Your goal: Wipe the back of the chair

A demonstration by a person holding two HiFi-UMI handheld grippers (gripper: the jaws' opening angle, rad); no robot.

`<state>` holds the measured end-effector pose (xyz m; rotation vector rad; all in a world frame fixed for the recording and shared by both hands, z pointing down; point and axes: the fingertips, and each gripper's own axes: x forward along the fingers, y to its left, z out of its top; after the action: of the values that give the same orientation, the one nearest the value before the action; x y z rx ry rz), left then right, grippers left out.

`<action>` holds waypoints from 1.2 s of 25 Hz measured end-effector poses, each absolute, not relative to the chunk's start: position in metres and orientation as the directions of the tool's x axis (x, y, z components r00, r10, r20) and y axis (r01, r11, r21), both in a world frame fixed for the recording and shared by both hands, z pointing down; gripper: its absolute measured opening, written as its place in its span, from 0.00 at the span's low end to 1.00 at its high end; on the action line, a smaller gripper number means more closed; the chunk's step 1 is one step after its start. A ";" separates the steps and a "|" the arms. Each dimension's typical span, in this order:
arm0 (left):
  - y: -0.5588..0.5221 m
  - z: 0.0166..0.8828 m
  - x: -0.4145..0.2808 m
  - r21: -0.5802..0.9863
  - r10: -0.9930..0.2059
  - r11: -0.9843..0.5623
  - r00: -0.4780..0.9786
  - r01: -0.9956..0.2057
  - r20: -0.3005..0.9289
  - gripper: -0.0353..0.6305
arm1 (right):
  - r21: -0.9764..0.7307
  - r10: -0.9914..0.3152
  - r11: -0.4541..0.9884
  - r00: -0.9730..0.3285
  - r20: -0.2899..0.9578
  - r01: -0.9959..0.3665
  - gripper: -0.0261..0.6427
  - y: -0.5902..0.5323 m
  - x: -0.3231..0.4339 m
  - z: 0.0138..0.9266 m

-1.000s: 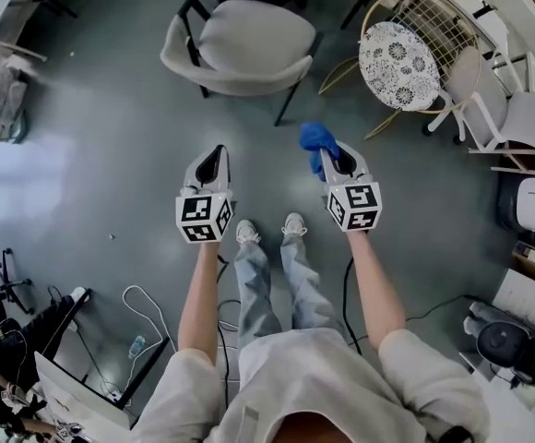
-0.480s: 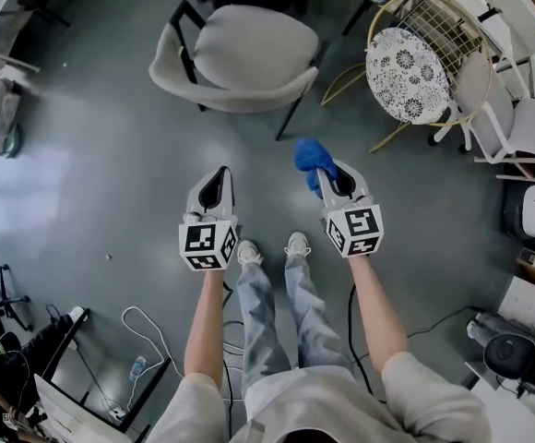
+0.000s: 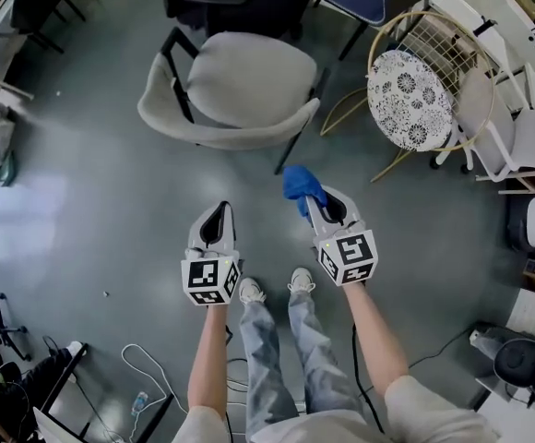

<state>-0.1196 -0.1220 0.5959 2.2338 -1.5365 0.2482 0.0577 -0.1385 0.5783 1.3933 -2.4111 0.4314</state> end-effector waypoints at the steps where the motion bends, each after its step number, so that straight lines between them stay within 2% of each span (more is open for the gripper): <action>1: -0.123 0.598 -0.121 0.236 -0.849 -0.303 0.374 -0.923 0.374 0.06 | -0.103 -0.773 0.482 -0.477 0.419 -0.870 0.11 -0.141 0.053 0.583; 17: -0.117 0.623 -0.152 0.219 -0.855 -0.251 0.322 -0.943 0.407 0.06 | -0.155 -0.664 0.645 -0.649 0.371 -0.748 0.11 -0.183 -0.078 0.602; 30: -0.126 0.635 -0.149 0.215 -0.845 -0.250 0.321 -0.944 0.427 0.06 | -0.135 -0.650 0.652 -0.642 0.406 -0.746 0.11 -0.223 -0.076 0.627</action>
<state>-0.1493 -0.1259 0.6346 2.1643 -1.5817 0.3113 -0.0764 -0.2225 0.6267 1.1134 -2.5506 0.4177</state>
